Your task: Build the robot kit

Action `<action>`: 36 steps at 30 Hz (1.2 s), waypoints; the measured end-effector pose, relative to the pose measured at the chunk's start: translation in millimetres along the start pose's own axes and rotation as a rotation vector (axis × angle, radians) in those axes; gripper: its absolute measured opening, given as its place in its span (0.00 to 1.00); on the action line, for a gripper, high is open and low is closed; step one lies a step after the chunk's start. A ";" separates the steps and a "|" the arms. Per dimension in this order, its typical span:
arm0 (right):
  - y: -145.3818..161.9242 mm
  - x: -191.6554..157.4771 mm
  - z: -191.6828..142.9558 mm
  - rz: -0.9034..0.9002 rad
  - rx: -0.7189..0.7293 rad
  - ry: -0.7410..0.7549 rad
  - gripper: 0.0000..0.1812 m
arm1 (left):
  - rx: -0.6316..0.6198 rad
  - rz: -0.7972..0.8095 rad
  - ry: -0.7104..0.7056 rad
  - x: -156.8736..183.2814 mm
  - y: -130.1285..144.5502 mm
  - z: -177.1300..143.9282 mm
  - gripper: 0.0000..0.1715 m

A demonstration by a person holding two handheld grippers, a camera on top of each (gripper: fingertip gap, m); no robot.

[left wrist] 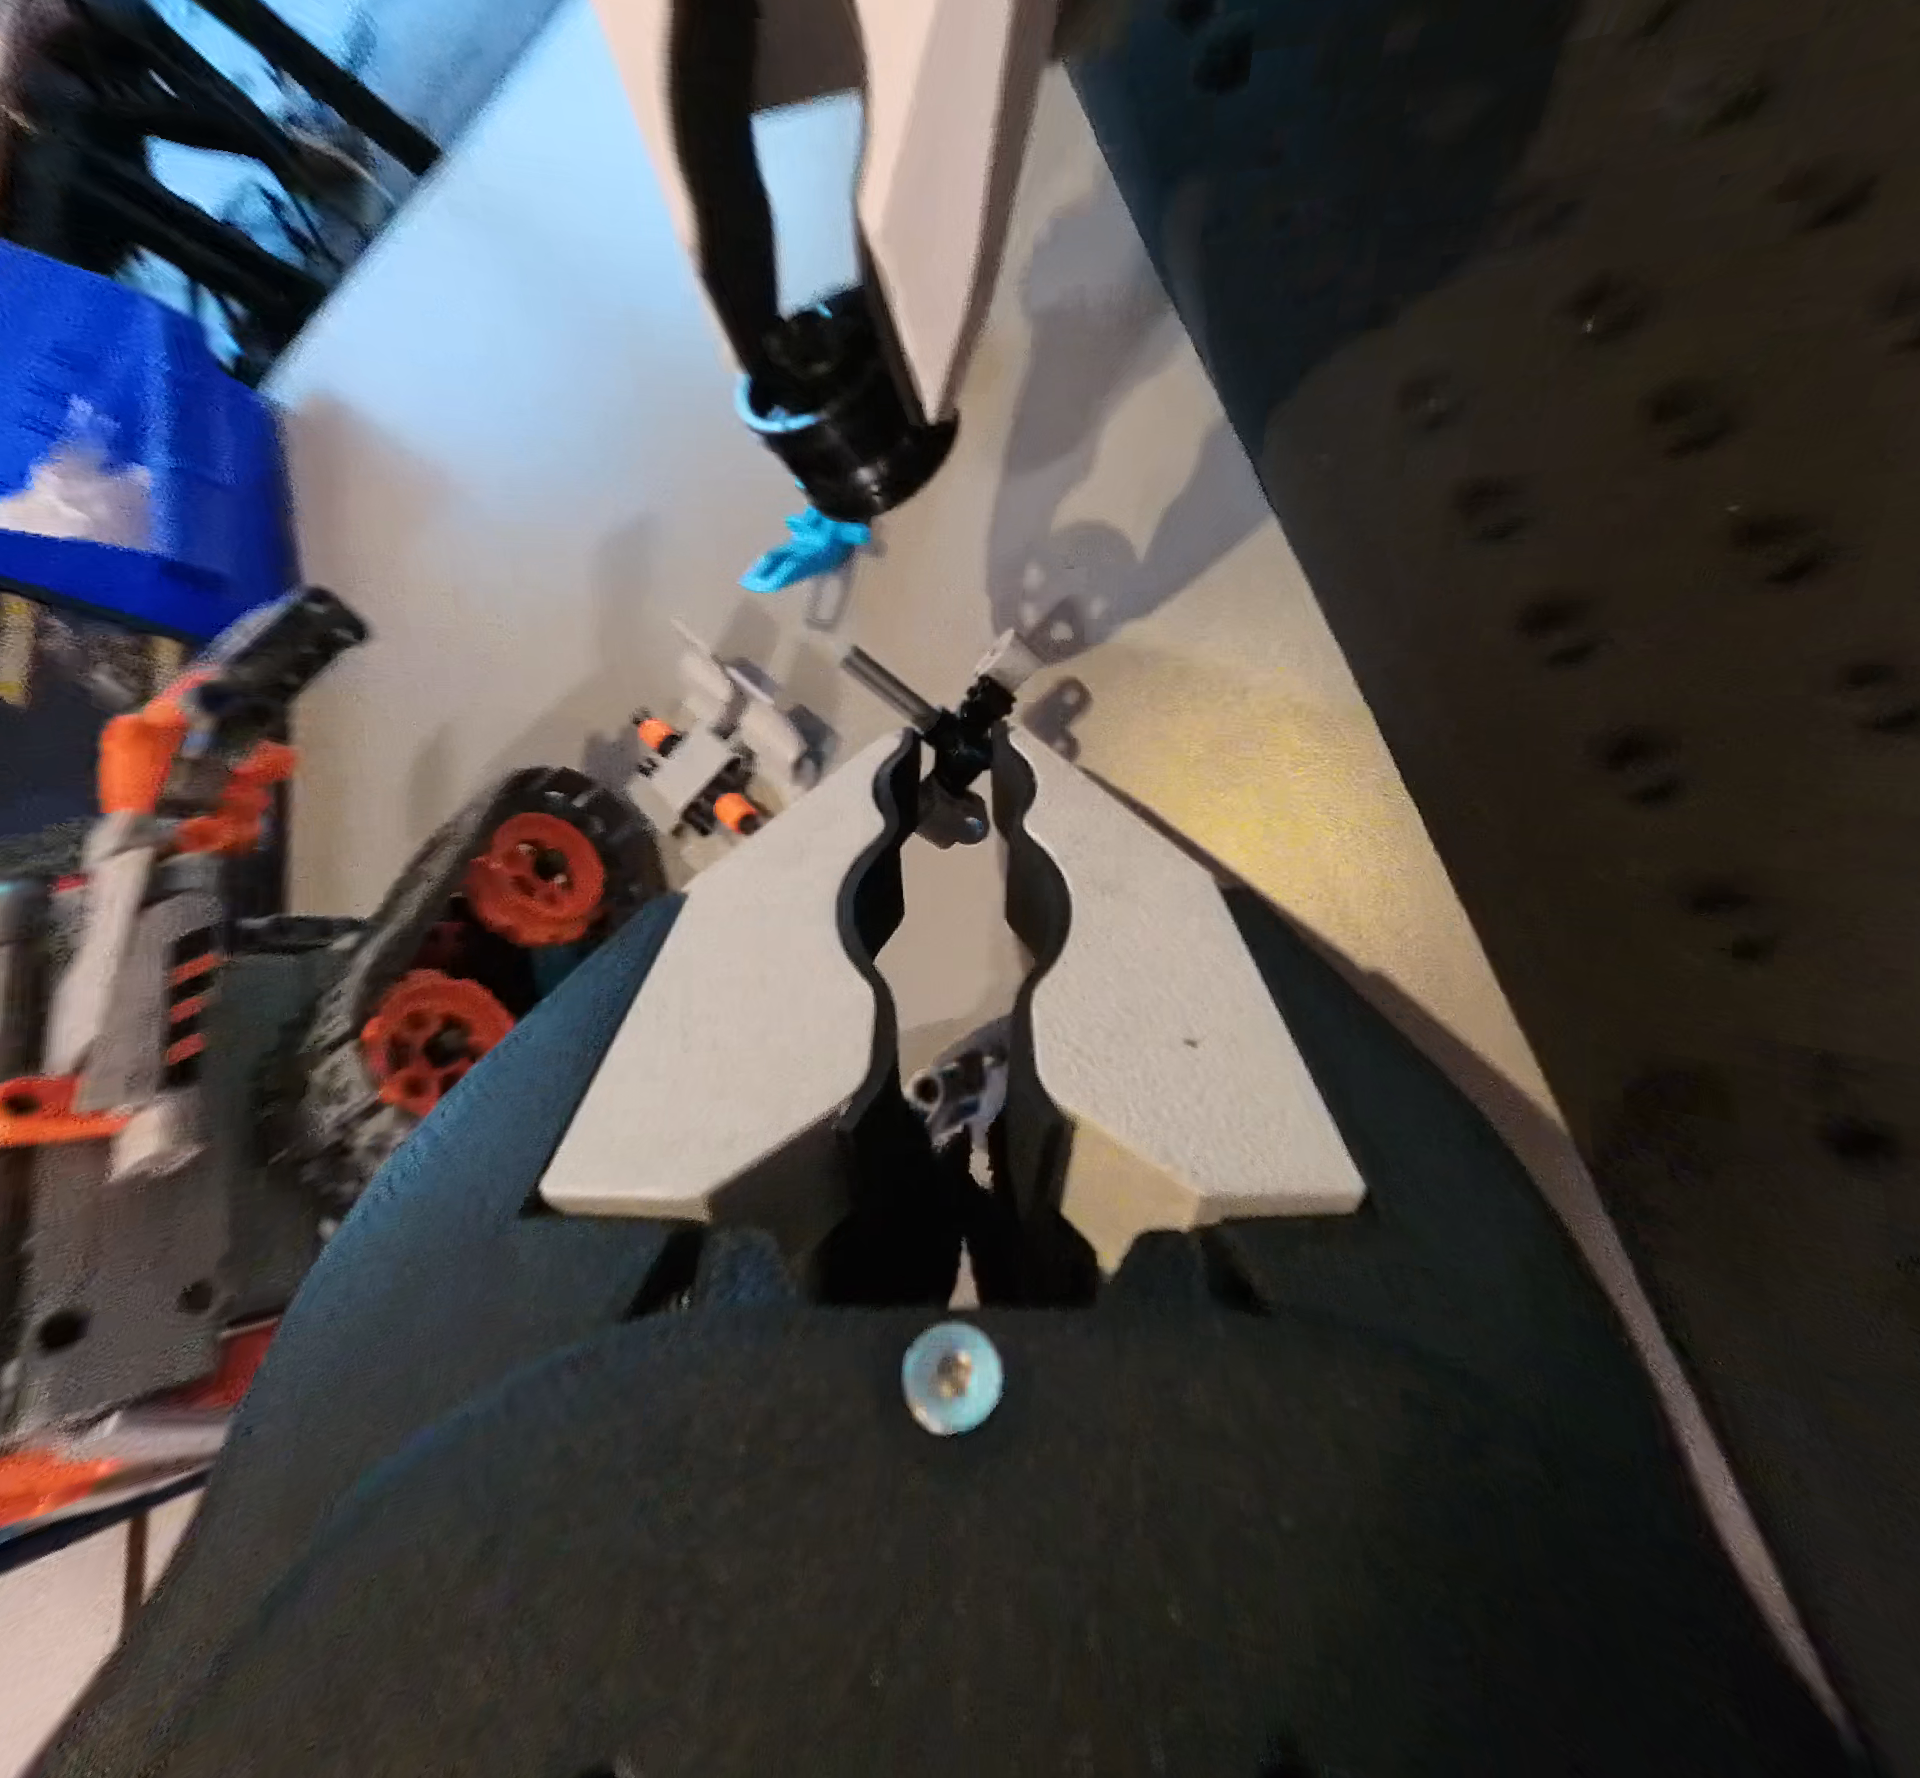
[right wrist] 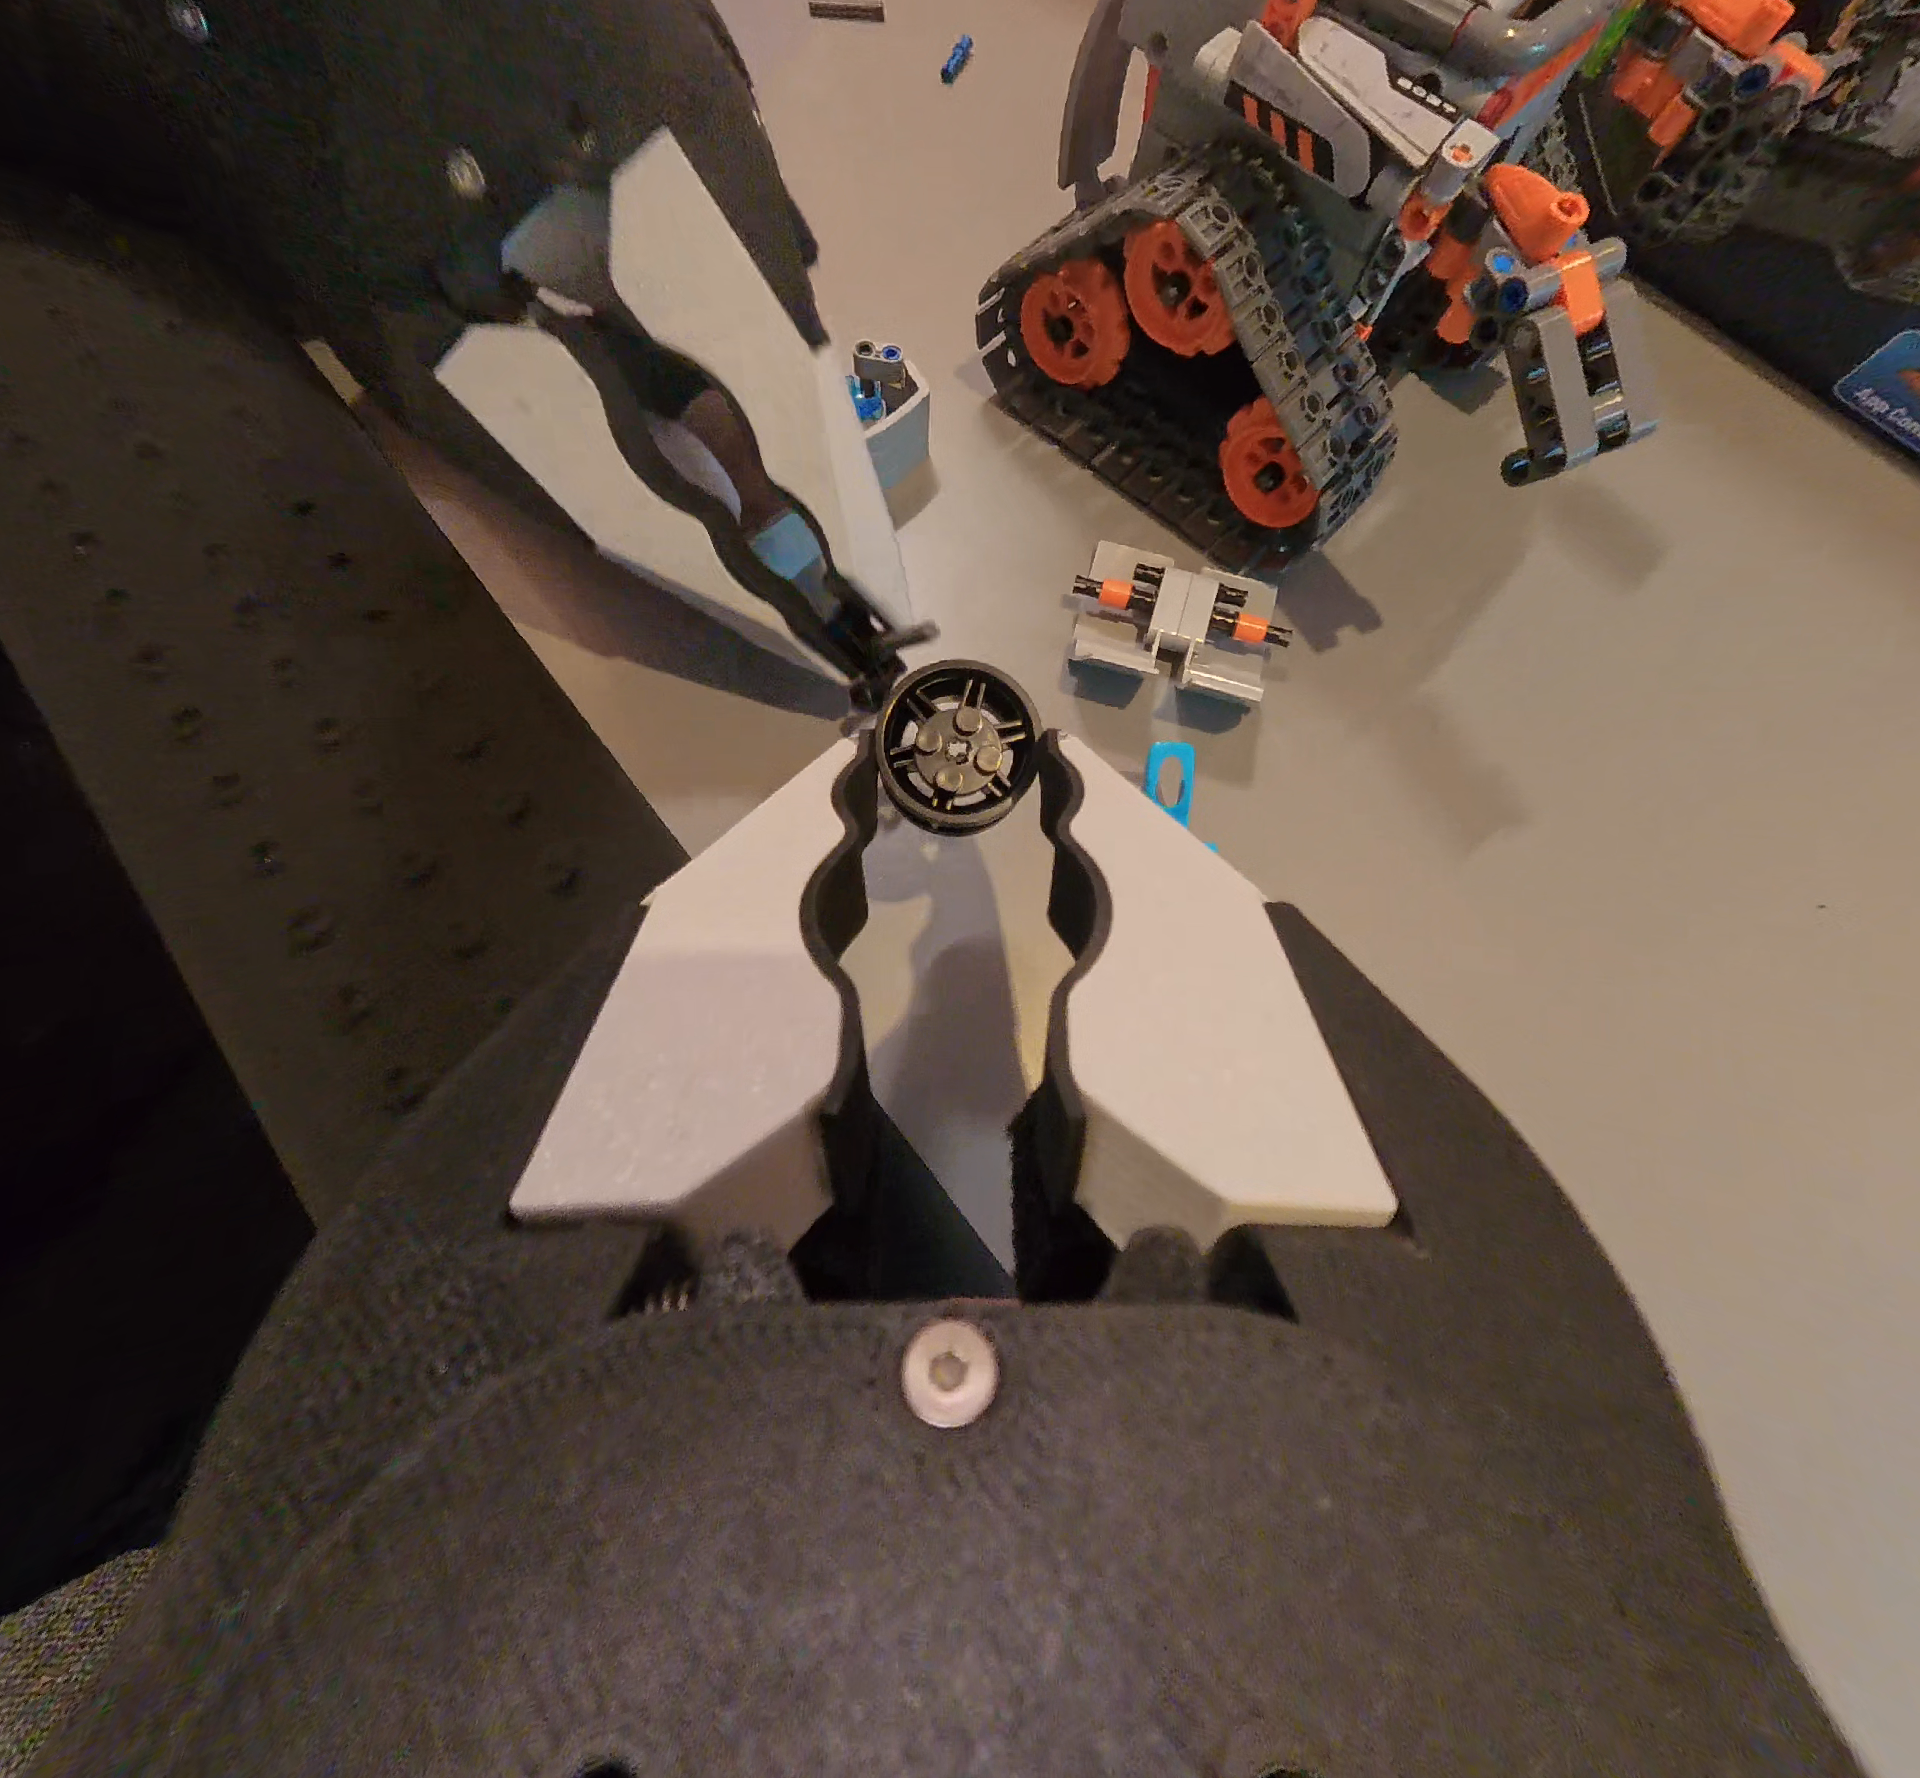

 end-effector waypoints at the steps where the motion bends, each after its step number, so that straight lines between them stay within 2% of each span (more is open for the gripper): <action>1: 1.7 0.2 0.8 0.006 -0.001 -0.002 0.16 | -0.029 0.011 0.008 2.8 0.8 6.1 0.06; 5: 8.2 1.3 1.8 0.023 0.004 -0.009 0.16 | -0.122 0.059 0.005 8.1 -0.2 19.7 0.07; 12: 11.3 0.1 2.4 0.024 0.013 -0.034 0.16 | -0.088 0.062 0.072 12.5 -1.8 18.0 0.07; 15: 8.8 -2.9 5.8 0.011 0.006 -0.055 0.16 | -0.076 0.028 0.119 11.5 -1.0 13.1 0.16; 17: 7.7 -4.3 8.4 -0.003 -0.012 -0.064 0.16 | -0.070 0.015 0.160 13.0 1.7 9.8 0.16; 21: 6.1 -2.0 10.9 -0.006 -0.022 -0.079 0.16 | -0.061 0.002 0.222 14.6 6.9 8.4 0.11; 25: 8.2 -2.9 14.1 0.004 -0.027 -0.097 0.16 | -0.065 0.012 0.221 15.5 7.3 9.4 0.06; 31: 10.9 -1.2 16.6 0.012 -0.037 -0.093 0.16 | -0.071 0.047 0.169 13.3 6.4 12.3 0.04; 36: 13.4 0.9 14.8 0.022 -0.046 -0.080 0.16 | -0.115 0.252 -0.012 12.3 0.4 12.5 0.05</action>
Point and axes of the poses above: each gripper's, where its closed fingertips meet, z out along the fingers, y out of its underside, x = y × z across the jaws, the point moved 3 cm from there along -z, back along the fingers, and after that the axes turned 6 degrees about -x, right-handed, at the moved point
